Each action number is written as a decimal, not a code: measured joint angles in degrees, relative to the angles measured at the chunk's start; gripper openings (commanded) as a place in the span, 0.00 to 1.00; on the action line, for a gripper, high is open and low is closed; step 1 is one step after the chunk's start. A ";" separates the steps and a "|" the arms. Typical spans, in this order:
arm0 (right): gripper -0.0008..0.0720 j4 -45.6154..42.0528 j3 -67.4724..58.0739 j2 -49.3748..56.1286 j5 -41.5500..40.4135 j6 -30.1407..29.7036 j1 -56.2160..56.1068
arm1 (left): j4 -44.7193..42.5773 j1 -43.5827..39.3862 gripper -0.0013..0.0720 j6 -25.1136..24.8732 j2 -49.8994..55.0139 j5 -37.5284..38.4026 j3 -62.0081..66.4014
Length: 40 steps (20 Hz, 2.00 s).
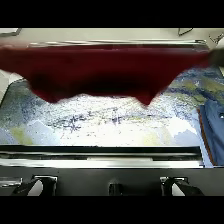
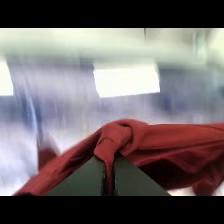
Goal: Fold the clothes and pants, and hang the long-sleeved shirts on hangers.
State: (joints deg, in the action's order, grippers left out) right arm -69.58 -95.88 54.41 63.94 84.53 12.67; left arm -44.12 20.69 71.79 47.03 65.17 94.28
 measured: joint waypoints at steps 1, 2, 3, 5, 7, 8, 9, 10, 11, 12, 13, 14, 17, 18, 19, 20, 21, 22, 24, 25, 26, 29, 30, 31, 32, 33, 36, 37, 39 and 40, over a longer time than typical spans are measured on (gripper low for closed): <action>0.06 -1.36 -2.38 -3.72 -3.58 -0.04 0.00 | -0.35 0.68 0.05 1.42 -2.10 -1.88 4.81; 0.06 -2.43 -4.09 -7.08 -6.58 -0.02 0.00 | -0.79 1.16 0.05 2.73 -4.13 -3.69 8.39; 0.06 -3.23 -5.20 -9.68 -8.74 0.09 0.00 | -1.05 1.51 0.05 3.65 -5.79 -5.14 10.75; 0.06 -4.00 -6.69 -13.70 -12.13 0.52 0.00 | -1.20 1.92 0.05 4.87 -8.57 -8.48 13.90; 0.06 -4.61 -7.37 -15.74 -14.32 0.59 0.00 | -1.42 2.16 0.05 5.38 -9.92 -11.67 15.50; 0.06 -4.83 -7.61 -16.28 -15.39 0.79 0.00 | -1.86 2.21 0.05 5.62 -10.21 -13.07 16.00; 0.06 -5.05 -7.78 -16.55 -16.11 0.79 0.00 | -2.05 2.25 0.05 5.77 -10.23 -13.77 16.35; 0.06 -5.35 -7.87 -16.39 -16.20 0.79 0.00 | -2.34 2.32 0.05 5.86 -9.92 -13.86 16.61; 0.06 -5.46 -7.93 -15.89 -15.72 0.83 0.00 | -2.69 2.34 0.05 6.05 -9.25 -12.85 16.76; 0.06 -5.53 -8.00 -15.10 -14.23 0.96 0.00 | -3.19 2.34 0.05 6.19 -8.24 -10.88 16.63; 0.06 -5.66 -8.07 -13.75 -11.76 0.96 -0.02 | -3.37 2.36 0.05 6.23 -7.17 -8.55 16.00; 0.06 -5.66 -7.98 -11.72 -8.07 0.96 -0.02 | -3.41 2.29 0.05 6.21 -5.92 -5.88 14.53; 0.06 -4.48 -5.25 -2.93 2.12 1.20 -0.09 | -3.80 0.81 0.05 4.28 -2.23 -0.94 4.90; 0.06 -3.63 -3.23 0.85 3.98 1.20 -0.09 | -3.89 -0.28 0.05 3.15 -0.81 -0.55 -0.26; 0.06 -2.80 -1.03 4.68 4.96 1.22 -0.09 | -4.00 -1.70 0.05 1.90 0.81 -1.09 -6.14; 0.06 -1.64 1.46 8.96 5.18 1.44 -0.09 | -4.22 -3.23 0.05 0.83 2.60 -2.93 -11.82; 0.06 -0.31 3.54 12.98 4.85 1.86 -0.11 | -4.50 -4.85 0.05 -0.09 4.72 -5.73 -17.44; 0.06 1.22 5.38 17.53 4.28 2.89 -0.11 | -4.66 -6.64 0.05 -1.07 7.37 -9.60 -23.04; 0.06 4.74 7.61 25.88 3.98 5.77 -0.09 | -4.79 -9.60 0.05 -1.90 13.49 -16.83 -31.30; 0.06 7.21 8.20 29.35 3.96 7.10 -0.09 | -4.09 -10.82 0.05 -1.75 16.94 -19.71 -33.97; 0.06 9.70 8.70 32.72 3.82 8.39 -0.09 | -2.93 -11.82 0.05 -1.22 20.06 -21.59 -35.78; 0.06 15.69 9.40 39.32 3.85 10.47 -0.07 | 1.86 -13.97 0.05 -0.07 27.78 -24.92 -38.80; 0.06 16.55 9.55 40.72 4.09 10.78 -0.07 | 3.23 -14.38 0.07 0.09 29.53 -25.07 -39.34; 0.07 17.18 9.64 41.64 4.17 11.15 -0.07 | 4.52 -14.58 0.19 0.22 30.75 -25.07 -39.65; 0.17 17.66 9.64 42.10 4.04 11.26 0.04 | 5.33 -14.34 0.43 0.22 31.52 -24.46 -39.69; 0.42 18.05 9.62 42.23 4.04 11.50 0.35 | 5.84 -13.49 0.76 0.37 32.06 -22.97 -39.36; 0.84 17.90 9.11 40.06 5.49 10.21 3.82 | 6.10 -7.19 0.83 0.57 32.89 -12.96 -35.76; 0.83 16.55 9.03 38.91 7.61 9.79 5.62 | 4.94 -3.96 0.82 1.33 33.00 -8.02 -34.16; 0.83 10.82 9.29 36.72 14.10 9.03 9.97 | -0.11 2.40 0.81 3.93 32.98 2.51 -32.50; 0.83 7.65 10.03 35.80 17.64 8.90 11.72 | -3.32 4.96 0.72 4.94 32.70 6.64 -32.74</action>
State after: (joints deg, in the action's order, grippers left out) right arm -61.93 -85.84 90.21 81.58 93.43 24.38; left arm -47.44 25.65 76.73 79.72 71.81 61.54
